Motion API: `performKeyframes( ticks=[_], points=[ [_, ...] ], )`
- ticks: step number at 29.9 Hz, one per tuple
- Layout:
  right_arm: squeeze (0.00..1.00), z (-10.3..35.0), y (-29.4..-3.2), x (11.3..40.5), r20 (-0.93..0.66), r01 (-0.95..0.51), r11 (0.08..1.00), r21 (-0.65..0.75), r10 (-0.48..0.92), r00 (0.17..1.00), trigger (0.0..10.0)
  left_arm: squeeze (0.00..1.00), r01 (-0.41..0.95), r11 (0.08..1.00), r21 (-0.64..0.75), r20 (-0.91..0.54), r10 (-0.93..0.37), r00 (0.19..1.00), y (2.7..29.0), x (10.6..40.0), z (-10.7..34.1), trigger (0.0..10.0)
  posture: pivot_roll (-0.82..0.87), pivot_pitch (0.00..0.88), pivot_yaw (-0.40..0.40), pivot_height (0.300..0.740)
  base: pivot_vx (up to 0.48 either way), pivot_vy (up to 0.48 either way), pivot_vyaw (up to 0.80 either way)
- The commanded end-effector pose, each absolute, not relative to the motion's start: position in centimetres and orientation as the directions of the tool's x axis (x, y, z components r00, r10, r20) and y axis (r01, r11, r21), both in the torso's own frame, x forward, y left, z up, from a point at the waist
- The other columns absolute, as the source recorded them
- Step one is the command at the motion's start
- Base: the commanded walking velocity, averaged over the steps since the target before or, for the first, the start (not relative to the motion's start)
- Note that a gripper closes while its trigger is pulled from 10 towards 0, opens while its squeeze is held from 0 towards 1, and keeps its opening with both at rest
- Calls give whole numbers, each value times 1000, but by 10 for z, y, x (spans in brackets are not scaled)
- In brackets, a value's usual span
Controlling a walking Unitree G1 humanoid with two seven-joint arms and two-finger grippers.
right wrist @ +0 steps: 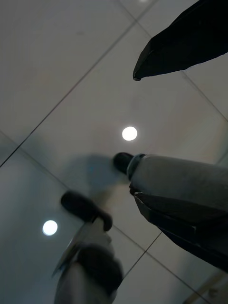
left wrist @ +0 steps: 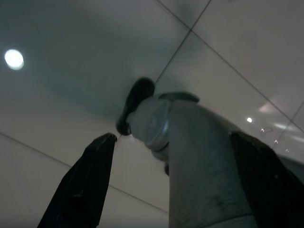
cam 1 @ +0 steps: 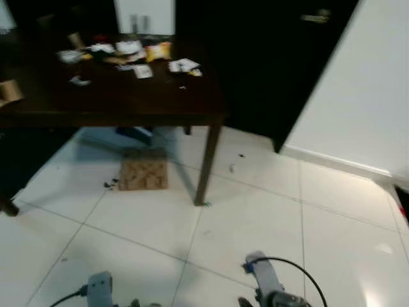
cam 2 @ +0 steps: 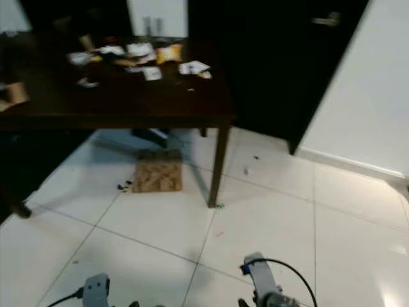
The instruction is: Picking trash to rubbish bin
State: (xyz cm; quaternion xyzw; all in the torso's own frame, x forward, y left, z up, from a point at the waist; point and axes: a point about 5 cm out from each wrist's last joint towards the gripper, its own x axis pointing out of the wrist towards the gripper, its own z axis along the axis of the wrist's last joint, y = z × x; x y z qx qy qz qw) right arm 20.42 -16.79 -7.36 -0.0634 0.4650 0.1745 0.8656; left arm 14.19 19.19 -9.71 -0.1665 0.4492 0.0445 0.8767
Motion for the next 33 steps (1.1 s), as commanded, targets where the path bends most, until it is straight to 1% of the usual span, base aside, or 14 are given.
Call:
performKeyframes(
  ticks=[1,7,12,23,26,33],
  points=[
    [0,-78,-175,194,-848,-338,940,53,221,482,10000,0,-222,938,-268,-835,-111,539,180,127,-104,10000,195,73,-102,740,0,0,769],
    [0,-78,-173,195,-843,-333,941,62,228,487,10000,0,-210,941,-266,-834,-115,540,181,129,-104,10000,199,69,-99,740,0,0,670],
    [0,-78,-173,196,-839,-313,947,76,230,492,10000,0,-214,941,-263,-832,-109,545,182,131,-103,10000,210,70,-106,740,0,0,0],
    [0,-76,-169,199,-832,-323,942,92,251,494,10000,0,-227,939,-257,-839,-101,534,183,126,-104,10000,219,67,-107,740,0,0,0],
    [0,-76,-166,199,-827,-339,933,118,281,486,10000,0,-230,939,-255,-841,-98,532,184,125,-105,10000,218,63,-102,740,0,0,0],
    [0,-75,-165,201,-825,-338,933,120,283,489,10000,0,-223,941,-253,-837,-97,538,186,129,-103,10000,215,61,-95,740,0,0,765]
  ],
)
